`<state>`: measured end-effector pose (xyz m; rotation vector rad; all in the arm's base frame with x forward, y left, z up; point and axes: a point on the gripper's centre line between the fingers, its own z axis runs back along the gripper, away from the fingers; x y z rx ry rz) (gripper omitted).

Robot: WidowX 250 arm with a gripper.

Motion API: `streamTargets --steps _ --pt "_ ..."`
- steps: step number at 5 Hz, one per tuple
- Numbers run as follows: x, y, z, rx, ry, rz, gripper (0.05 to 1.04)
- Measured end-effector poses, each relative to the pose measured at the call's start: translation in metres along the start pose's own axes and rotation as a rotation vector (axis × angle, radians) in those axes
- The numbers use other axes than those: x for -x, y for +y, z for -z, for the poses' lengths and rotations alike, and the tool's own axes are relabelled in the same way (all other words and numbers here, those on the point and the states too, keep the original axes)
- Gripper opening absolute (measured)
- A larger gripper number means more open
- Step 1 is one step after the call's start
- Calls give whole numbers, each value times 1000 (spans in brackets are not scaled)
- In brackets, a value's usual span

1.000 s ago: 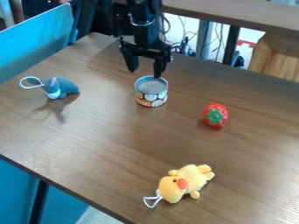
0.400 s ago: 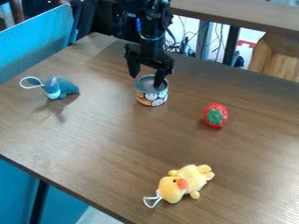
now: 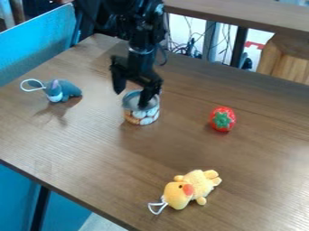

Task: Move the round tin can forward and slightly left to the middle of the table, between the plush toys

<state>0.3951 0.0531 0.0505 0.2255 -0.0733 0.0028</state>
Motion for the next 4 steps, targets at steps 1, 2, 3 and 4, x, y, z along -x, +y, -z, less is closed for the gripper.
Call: streamTargets --steps 1,2,3,4 --pt "34 -2 -4 13 62 63 1001" --pt "53 1 -5 19 100 88 1001" --pt "69 13 -18 39 118 87 1001" --pt "82 22 -34 47 119 89 1001"
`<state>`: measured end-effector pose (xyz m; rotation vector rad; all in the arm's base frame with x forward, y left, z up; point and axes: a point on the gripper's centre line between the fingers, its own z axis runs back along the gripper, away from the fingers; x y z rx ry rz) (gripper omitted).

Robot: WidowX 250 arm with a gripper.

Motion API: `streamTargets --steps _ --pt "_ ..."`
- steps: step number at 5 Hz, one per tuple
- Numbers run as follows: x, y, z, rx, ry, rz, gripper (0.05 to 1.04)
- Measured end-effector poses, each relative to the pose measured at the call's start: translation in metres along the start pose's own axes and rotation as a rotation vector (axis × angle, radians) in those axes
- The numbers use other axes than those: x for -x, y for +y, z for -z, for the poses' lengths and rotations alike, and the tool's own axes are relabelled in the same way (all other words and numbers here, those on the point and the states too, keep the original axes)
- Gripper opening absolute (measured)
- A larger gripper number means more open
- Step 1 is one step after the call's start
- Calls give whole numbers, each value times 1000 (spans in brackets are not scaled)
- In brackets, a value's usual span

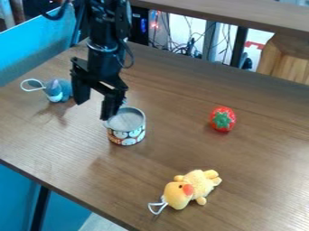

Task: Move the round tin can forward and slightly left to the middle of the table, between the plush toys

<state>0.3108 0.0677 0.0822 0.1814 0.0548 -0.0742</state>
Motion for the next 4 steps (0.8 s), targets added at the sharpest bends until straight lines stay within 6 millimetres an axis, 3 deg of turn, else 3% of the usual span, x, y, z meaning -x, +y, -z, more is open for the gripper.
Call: streamTargets --steps 2,3,4 --pt "24 3 -25 80 9 55 1001" --pt "4 14 -58 150 -44 50 1001" --pt "-7 20 -57 142 -18 68 1001"
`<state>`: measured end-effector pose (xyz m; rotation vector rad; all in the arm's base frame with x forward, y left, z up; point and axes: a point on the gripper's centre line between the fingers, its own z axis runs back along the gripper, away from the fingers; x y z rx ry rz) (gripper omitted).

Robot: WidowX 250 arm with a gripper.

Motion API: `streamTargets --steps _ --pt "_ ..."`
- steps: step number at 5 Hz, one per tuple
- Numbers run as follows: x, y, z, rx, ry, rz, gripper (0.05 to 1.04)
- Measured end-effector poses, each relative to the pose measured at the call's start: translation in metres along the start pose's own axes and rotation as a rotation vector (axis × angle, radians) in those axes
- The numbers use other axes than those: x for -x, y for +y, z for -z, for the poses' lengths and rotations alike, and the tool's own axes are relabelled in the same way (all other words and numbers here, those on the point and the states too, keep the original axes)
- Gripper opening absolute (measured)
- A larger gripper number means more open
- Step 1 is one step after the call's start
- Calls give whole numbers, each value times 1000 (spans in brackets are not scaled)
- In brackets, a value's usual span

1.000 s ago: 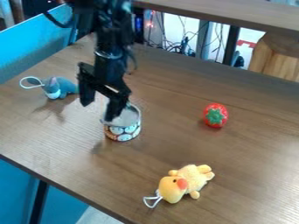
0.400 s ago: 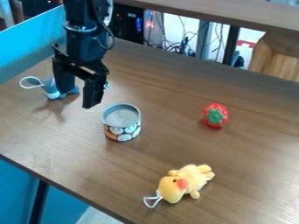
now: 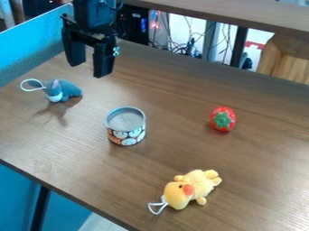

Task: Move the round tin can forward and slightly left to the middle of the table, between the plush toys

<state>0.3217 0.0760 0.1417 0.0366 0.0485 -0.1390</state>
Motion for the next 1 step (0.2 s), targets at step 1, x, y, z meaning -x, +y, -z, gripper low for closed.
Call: streamTargets --steps 1 --pt "0 0 1 -1 5 5 1001"
